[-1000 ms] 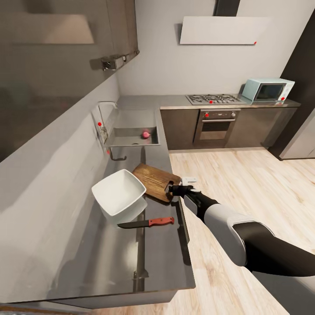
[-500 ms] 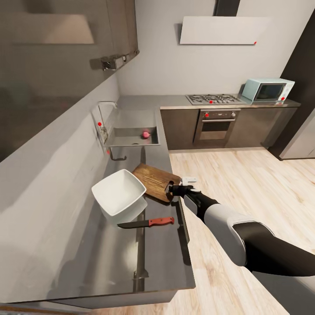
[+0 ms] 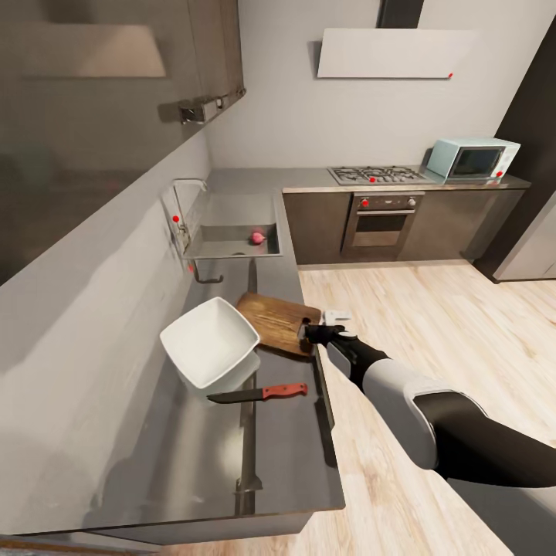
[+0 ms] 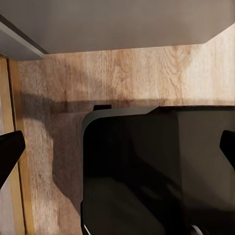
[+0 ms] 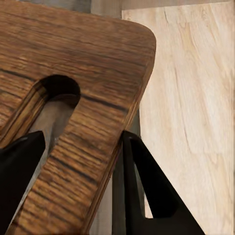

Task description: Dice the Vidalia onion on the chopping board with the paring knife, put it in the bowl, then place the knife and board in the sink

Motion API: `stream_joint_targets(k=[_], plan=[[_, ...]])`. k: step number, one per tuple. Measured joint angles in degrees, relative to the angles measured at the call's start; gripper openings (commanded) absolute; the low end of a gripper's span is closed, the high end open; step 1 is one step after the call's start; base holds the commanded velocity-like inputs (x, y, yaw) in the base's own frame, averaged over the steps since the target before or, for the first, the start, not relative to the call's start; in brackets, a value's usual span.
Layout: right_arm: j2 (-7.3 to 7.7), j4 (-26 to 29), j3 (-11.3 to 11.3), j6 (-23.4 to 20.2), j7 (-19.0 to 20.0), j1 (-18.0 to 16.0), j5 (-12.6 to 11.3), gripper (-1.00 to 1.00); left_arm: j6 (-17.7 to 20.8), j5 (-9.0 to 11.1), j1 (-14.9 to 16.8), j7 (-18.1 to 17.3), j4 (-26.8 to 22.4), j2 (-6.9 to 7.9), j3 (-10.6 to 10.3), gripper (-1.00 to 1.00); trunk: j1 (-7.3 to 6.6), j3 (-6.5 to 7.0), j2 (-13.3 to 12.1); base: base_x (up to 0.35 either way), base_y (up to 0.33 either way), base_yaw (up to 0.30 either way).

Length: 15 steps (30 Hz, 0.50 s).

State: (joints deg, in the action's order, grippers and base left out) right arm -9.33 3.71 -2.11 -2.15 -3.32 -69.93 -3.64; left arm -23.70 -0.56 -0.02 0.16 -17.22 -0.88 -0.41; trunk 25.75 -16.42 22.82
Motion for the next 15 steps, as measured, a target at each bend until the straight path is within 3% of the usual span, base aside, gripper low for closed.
stream_joint_targets(k=[8,9,15], plan=[[0.12,2.3,0.0,-0.1,-0.8,0.0,0.0,-1.0,0.0,0.0,0.0,0.0,0.0,0.0,0.0,1.0,0.0,0.0,0.0,0.0,0.0,0.0],[0.13,3.0,0.5,-0.1,-2.8,0.0,0.2,-1.0,0.0,0.0,0.0,0.0,0.0,0.0,0.0,1.0,0.0,0.0,0.0,0.0,0.0,0.0],[0.06,5.1,-0.2,-0.9,-4.5,0.0,-0.1,-1.0,0.0,0.0,0.0,0.0,0.0,0.0,0.0,1.0,0.0,0.0,0.0,0.0,0.0,0.0]])
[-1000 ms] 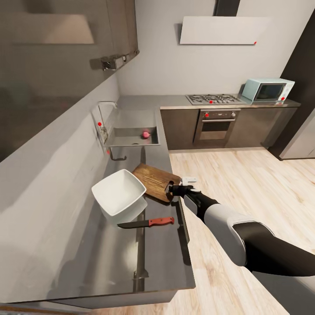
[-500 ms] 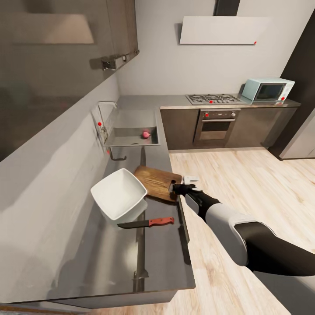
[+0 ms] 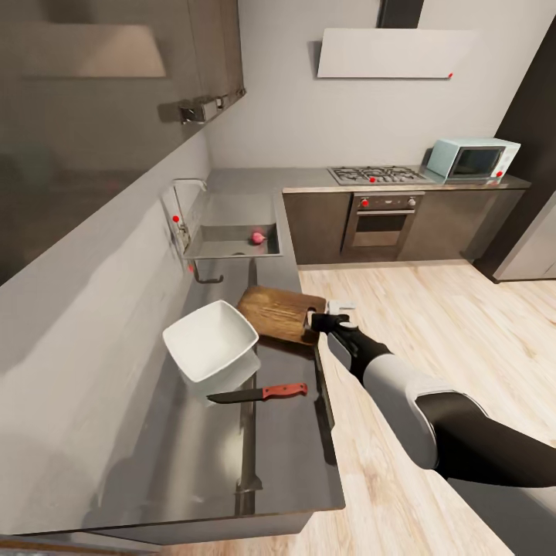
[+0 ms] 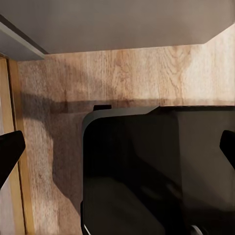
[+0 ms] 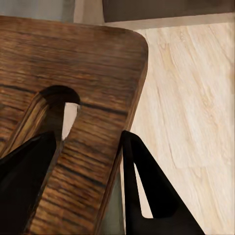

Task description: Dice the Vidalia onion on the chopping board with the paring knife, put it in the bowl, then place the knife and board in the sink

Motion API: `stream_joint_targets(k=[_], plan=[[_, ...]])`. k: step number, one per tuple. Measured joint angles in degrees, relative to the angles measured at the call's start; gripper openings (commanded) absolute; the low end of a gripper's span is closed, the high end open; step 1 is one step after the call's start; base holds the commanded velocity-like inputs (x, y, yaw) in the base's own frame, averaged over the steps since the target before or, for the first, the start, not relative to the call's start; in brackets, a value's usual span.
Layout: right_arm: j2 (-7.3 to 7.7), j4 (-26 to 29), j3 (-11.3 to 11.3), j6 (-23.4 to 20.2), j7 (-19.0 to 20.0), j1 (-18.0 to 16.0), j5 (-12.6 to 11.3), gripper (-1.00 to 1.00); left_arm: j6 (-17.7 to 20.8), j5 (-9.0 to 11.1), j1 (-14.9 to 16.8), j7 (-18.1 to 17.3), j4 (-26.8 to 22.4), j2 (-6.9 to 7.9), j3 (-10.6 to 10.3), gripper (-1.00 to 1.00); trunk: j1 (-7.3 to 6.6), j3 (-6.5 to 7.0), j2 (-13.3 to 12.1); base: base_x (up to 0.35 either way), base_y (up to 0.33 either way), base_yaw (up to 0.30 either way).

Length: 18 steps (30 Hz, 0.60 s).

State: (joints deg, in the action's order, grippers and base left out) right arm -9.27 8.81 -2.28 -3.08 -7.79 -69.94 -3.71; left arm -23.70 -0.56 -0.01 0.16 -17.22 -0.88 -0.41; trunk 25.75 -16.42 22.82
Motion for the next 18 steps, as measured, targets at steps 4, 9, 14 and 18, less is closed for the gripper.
stream_joint_targets(k=[4,9,14,18], plan=[[-0.04,2.3,0.0,-2.9,-0.3,0.0,0.0,-1.0,0.0,0.0,0.0,0.0,0.0,0.0,0.0,1.0,0.0,0.0,0.0,0.0,0.0,0.0],[-0.11,3.4,0.0,-3.5,-0.4,0.0,0.0,-1.0,0.0,0.0,0.0,0.0,0.0,0.0,0.0,1.0,0.0,0.0,0.0,0.0,0.0,0.0],[-0.13,4.4,0.1,-3.7,-0.4,0.0,0.0,-1.0,0.0,0.0,0.0,0.0,0.0,0.0,0.0,1.0,0.0,0.0,0.0,0.0,0.0,0.0],[-0.11,6.7,0.1,-5.5,-0.8,0.0,0.1,-1.0,0.0,-0.1,0.0,0.0,0.0,0.0,0.0,1.0,0.0,0.0,0.0,0.0,0.0,0.0]])
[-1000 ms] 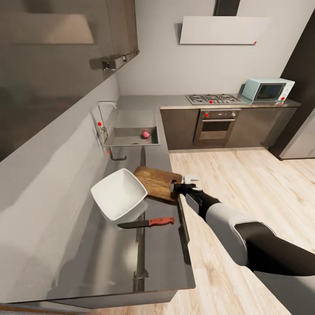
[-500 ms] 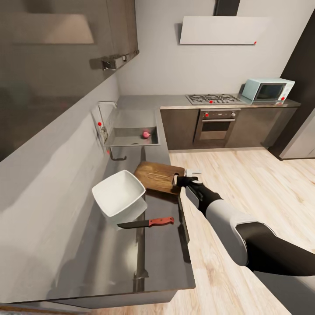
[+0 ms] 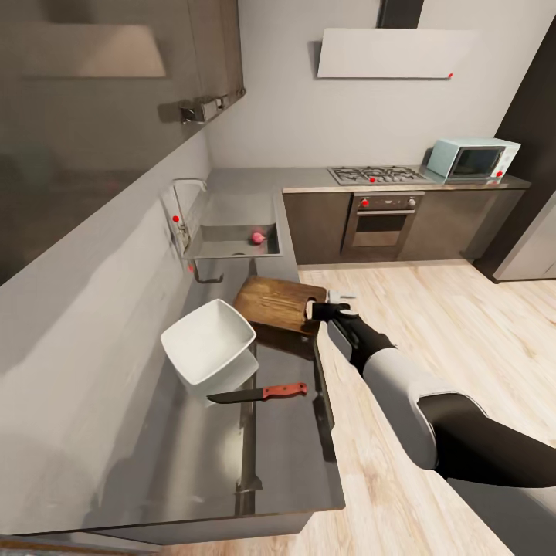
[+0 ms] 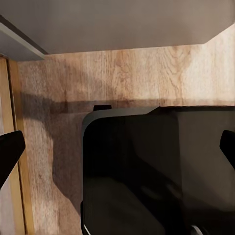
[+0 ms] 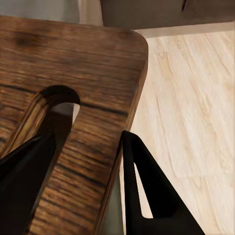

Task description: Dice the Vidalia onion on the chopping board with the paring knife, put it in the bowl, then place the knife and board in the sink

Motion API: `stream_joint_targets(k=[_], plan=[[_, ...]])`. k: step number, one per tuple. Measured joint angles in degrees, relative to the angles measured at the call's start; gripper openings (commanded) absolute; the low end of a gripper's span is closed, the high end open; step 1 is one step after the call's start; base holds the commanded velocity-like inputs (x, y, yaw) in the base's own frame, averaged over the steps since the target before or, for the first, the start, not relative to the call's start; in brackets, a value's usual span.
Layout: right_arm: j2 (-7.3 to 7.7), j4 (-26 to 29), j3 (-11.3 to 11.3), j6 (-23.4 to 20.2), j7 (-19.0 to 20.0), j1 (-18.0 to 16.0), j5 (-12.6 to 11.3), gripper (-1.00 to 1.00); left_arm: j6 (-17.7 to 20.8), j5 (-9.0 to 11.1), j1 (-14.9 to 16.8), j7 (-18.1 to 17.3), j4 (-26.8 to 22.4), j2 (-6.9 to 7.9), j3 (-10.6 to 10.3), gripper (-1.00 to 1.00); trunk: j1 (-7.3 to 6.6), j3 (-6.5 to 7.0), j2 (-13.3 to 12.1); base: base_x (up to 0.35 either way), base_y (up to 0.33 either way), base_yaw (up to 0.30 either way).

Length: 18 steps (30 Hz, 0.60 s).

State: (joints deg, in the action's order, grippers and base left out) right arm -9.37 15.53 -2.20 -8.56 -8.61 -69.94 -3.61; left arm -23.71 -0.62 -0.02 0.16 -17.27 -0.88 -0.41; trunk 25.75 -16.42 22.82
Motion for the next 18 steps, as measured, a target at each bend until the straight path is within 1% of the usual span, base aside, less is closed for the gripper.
stream_joint_targets(k=[1,3,9,12,14,15,16,18], plan=[[0.01,0.4,0.0,-0.5,0.0,0.0,0.0,-1.0,0.0,0.0,0.0,0.0,0.0,0.0,0.0,1.0,0.0,0.0,0.0,0.0,0.0,0.0],[0.12,3.4,-0.1,-3.5,-0.1,0.0,0.0,-1.0,0.0,0.0,0.0,0.0,0.0,0.0,0.0,1.0,0.0,0.01,0.0,0.0,0.0,0.0],[0.25,8.0,-0.3,-7.5,0.0,0.0,0.0,-1.0,0.0,0.0,0.0,0.0,0.0,0.07,0.0,1.0,0.0,0.01,0.0,0.0,0.0,0.0],[0.31,9.1,-0.4,-8.1,0.1,0.0,0.0,-1.0,0.0,0.0,0.0,0.0,0.0,0.08,0.0,1.0,0.0,0.0,0.0,-0.002,-0.008,0.0],[0.42,9.4,-0.4,-8.2,0.1,0.0,0.1,-1.0,0.0,0.0,0.0,0.0,0.0,0.09,0.0,1.0,0.01,0.0,0.0,-0.068,-0.115,0.0],[0.96,9.5,-0.2,-8.3,0.0,0.0,0.4,-1.0,0.0,0.0,0.0,0.0,0.0,0.09,0.0,1.0,0.01,0.01,0.0,-0.14,-0.211,0.0],[1.31,9.5,-0.3,-8.4,0.1,0.0,0.2,-1.0,0.0,0.0,0.0,0.0,0.0,0.08,0.0,1.0,0.02,0.0,0.0,-0.154,-0.231,0.0],[1.56,9.5,-0.3,-8.4,0.1,0.0,0.0,-1.0,0.0,0.0,0.0,0.0,0.0,0.09,0.0,1.0,0.02,0.0,0.0,-0.165,-0.248,0.003]])
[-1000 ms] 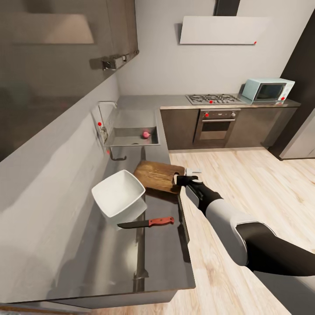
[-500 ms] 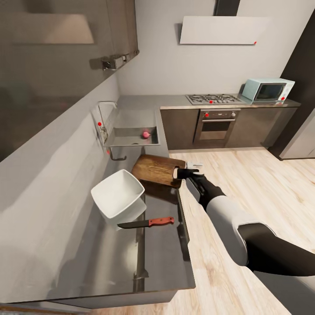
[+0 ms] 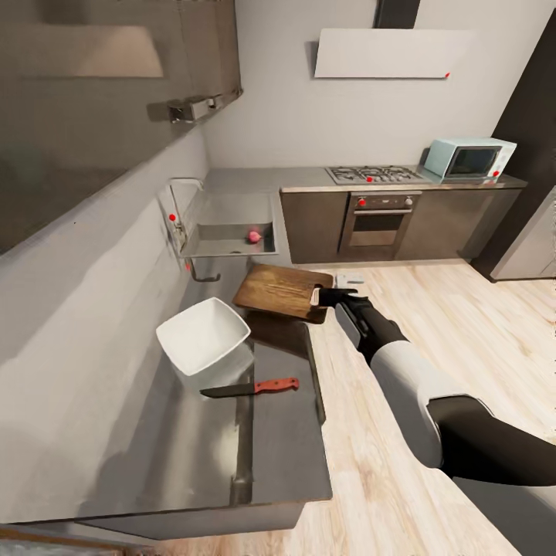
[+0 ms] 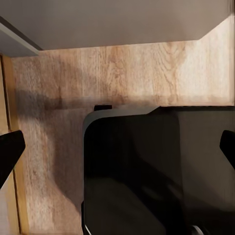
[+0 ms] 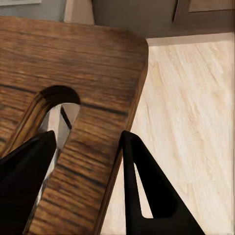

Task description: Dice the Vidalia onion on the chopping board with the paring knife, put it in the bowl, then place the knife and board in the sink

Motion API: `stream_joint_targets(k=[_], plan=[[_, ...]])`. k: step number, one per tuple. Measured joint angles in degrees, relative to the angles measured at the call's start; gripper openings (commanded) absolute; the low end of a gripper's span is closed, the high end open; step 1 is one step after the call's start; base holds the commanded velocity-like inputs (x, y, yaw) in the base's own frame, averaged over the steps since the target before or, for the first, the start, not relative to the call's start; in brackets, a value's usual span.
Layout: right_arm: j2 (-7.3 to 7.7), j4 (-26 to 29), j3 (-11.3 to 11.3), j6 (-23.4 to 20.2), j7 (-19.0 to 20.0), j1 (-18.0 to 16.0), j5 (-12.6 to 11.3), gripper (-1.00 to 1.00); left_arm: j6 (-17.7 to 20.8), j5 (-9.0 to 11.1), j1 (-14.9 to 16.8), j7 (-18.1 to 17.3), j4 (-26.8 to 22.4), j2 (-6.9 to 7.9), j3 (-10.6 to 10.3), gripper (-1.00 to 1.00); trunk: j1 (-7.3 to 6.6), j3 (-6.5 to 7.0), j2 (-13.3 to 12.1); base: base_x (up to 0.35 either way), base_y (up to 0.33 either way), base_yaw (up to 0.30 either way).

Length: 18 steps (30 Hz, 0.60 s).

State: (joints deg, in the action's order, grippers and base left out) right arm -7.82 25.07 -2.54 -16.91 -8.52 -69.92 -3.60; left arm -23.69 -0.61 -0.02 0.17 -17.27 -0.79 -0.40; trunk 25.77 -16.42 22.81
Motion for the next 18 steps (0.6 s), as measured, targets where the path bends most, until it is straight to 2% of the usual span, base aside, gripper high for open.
stream_joint_targets(k=[5,18], plan=[[0.14,0.0,0.0,0.0,0.1,0.0,-0.1,-1.0,0.0,0.0,0.0,0.0,0.0,-0.02,0.0,1.0,0.0,-0.09,0.0,-0.176,-0.266,0.167],[0.14,0.1,0.0,0.0,0.2,0.0,-0.2,-1.0,0.0,0.0,0.0,0.0,0.1,-0.05,0.0,1.0,-0.01,-0.77,0.0,-0.151,-0.276,0.236]])
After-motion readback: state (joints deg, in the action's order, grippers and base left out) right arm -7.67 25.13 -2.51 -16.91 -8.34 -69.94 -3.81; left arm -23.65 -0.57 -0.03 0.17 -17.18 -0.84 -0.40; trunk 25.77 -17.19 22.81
